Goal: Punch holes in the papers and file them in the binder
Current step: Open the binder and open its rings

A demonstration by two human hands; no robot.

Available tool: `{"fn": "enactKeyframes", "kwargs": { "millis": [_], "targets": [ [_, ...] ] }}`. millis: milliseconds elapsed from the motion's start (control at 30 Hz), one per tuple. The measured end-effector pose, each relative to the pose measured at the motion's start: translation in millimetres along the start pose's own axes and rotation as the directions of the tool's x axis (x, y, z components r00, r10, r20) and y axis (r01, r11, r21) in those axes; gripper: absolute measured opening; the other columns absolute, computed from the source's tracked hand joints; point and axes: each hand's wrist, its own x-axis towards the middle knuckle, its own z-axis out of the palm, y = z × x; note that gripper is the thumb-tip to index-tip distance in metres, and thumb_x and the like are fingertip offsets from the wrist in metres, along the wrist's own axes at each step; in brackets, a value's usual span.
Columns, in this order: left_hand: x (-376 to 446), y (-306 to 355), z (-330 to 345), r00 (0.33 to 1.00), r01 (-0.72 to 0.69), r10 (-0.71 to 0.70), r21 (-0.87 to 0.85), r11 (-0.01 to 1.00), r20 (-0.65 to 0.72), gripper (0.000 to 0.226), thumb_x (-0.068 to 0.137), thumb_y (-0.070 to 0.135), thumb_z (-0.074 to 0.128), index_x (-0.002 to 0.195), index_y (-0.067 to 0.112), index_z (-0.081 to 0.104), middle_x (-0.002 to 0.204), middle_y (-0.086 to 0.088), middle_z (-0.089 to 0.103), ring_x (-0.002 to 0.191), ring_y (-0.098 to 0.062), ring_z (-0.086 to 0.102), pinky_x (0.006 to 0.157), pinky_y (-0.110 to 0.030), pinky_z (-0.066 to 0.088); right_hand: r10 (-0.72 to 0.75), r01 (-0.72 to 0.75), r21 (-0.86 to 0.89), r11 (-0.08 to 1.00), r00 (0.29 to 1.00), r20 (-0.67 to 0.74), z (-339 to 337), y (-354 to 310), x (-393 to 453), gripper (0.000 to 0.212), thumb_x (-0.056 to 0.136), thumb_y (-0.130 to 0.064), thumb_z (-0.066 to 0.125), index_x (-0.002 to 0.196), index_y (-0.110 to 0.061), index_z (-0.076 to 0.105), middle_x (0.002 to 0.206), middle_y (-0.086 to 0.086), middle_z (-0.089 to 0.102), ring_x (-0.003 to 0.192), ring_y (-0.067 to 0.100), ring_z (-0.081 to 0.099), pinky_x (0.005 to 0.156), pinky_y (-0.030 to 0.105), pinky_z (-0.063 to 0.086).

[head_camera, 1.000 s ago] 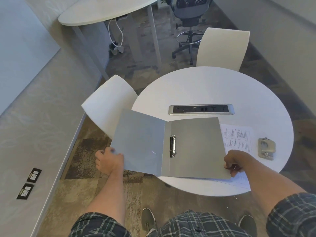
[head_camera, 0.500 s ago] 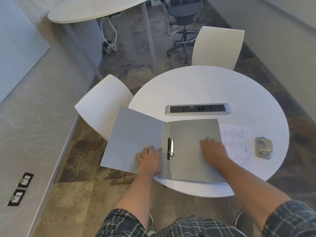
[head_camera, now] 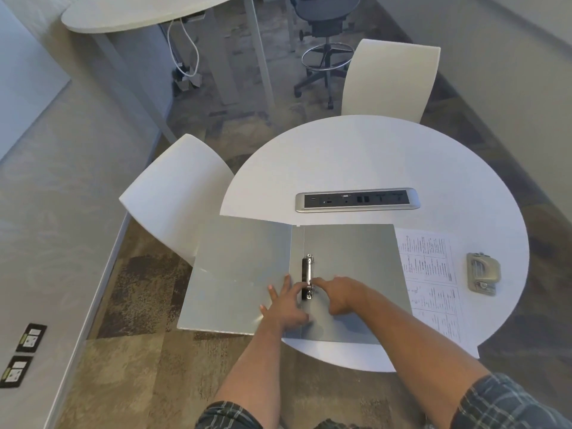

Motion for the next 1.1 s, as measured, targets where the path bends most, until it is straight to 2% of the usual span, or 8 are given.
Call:
{"fn": "enactKeyframes", "kwargs": {
  "millis": [133, 300, 500, 667, 800, 933, 1000, 1100],
  "targets": [
    [10, -11, 4, 1.000, -0.016, 0.016, -0.154, 0.988, -0.004, 0.070, 0.085, 0.015, 0.066, 0.139, 0.053, 0.043, 0.169, 0.024, -0.013, 0.154, -0.031, -0.028, 0.116, -0.071, -0.012, 0.010, -0.016, 0.093, 0.996, 0.998, 0.066, -11, -1, 9, 0.076, 0.087, -0.010, 0.061, 0.153, -0.039, 0.037, 0.129, 0.012, 0.064, 0.116, 0.029, 0.062, 0.090, 0.035, 0.050],
    [23, -14, -2, 0.999, -0.027, 0.031, -0.291, 0.956, 0.009, 0.043, 0.078, 0.017, 0.071, 0.097, 0.053, 0.056, 0.171, 0.020, -0.003, 0.151, -0.037, -0.033, 0.118, -0.071, -0.006, 0.007, -0.019, 0.086, 0.996, 0.990, 0.140, -27, -7, 18, 0.064, 0.092, -0.010, 0.067, 0.149, -0.029, 0.046, 0.145, 0.006, 0.055, 0.129, 0.026, 0.054, 0.095, 0.034, 0.044],
    [29, -18, -3, 0.999, -0.041, 0.047, -0.387, 0.921, 0.007, 0.035, 0.081, 0.017, 0.076, 0.100, 0.043, 0.062, 0.171, 0.015, -0.001, 0.146, -0.036, -0.041, 0.120, -0.068, -0.007, -0.032, -0.004, 0.157, 0.988, 0.973, 0.228, -45, 3, 24, 0.060, 0.093, -0.006, 0.065, 0.146, -0.030, 0.053, 0.155, 0.005, 0.044, 0.137, 0.026, 0.046, 0.096, 0.033, 0.037],
    [34, -19, -2, 0.997, -0.048, 0.073, -0.473, 0.880, 0.036, 0.038, 0.075, 0.018, 0.079, 0.105, 0.039, 0.067, 0.161, 0.023, 0.001, 0.151, -0.027, -0.033, 0.126, -0.051, -0.009, -0.016, -0.012, 0.124, 0.992, 0.975, 0.222, -37, -9, 26, 0.054, 0.097, -0.005, 0.058, 0.147, -0.020, 0.046, 0.144, 0.011, 0.055, 0.114, 0.026, 0.055, 0.084, 0.031, 0.038],
    [34, -19, -3, 0.995, -0.058, 0.091, -0.522, 0.851, 0.037, 0.039, 0.083, 0.006, 0.076, 0.118, 0.020, 0.067, 0.165, 0.008, 0.026, 0.152, -0.012, -0.026, 0.126, -0.048, -0.015, -0.019, 0.002, 0.095, 0.995, 0.984, 0.177, -31, -16, 26, 0.048, 0.097, -0.004, 0.053, 0.143, -0.011, 0.046, 0.137, 0.013, 0.060, 0.123, 0.031, 0.058, 0.084, 0.032, 0.043],
    [34, -18, -4, 0.996, -0.034, 0.070, -0.532, 0.846, 0.048, 0.032, 0.084, 0.009, 0.078, 0.107, 0.029, 0.067, 0.165, 0.018, -0.002, 0.143, -0.023, -0.042, 0.125, -0.047, -0.010, -0.008, -0.016, 0.138, 0.990, 0.984, 0.175, -33, -10, 26, 0.050, 0.094, -0.004, 0.054, 0.142, -0.017, 0.049, 0.136, 0.012, 0.061, 0.122, 0.028, 0.059, 0.089, 0.033, 0.045],
    [30, -15, -7, 0.994, -0.051, 0.099, -0.572, 0.819, 0.054, 0.029, 0.084, 0.006, 0.078, 0.101, 0.027, 0.065, 0.169, 0.012, 0.008, 0.156, -0.017, -0.015, 0.128, -0.043, -0.001, -0.004, -0.021, 0.153, 0.988, 0.987, 0.160, -32, -8, 24, 0.051, 0.094, -0.002, 0.051, 0.142, -0.017, 0.049, 0.135, 0.012, 0.061, 0.121, 0.028, 0.059, 0.089, 0.033, 0.045],
    [27, -15, -9, 0.993, -0.027, 0.093, -0.610, 0.792, 0.077, 0.029, 0.086, -0.003, 0.074, 0.103, 0.015, 0.059, 0.167, -0.005, 0.028, 0.135, -0.005, 0.036, 0.115, -0.025, 0.016, 0.004, -0.027, 0.177, 0.984, 0.992, 0.127, -29, -6, 20, 0.049, 0.094, 0.001, 0.048, 0.141, -0.016, 0.051, 0.133, 0.012, 0.062, 0.118, 0.027, 0.059, 0.082, 0.029, 0.040]
  ]
}}
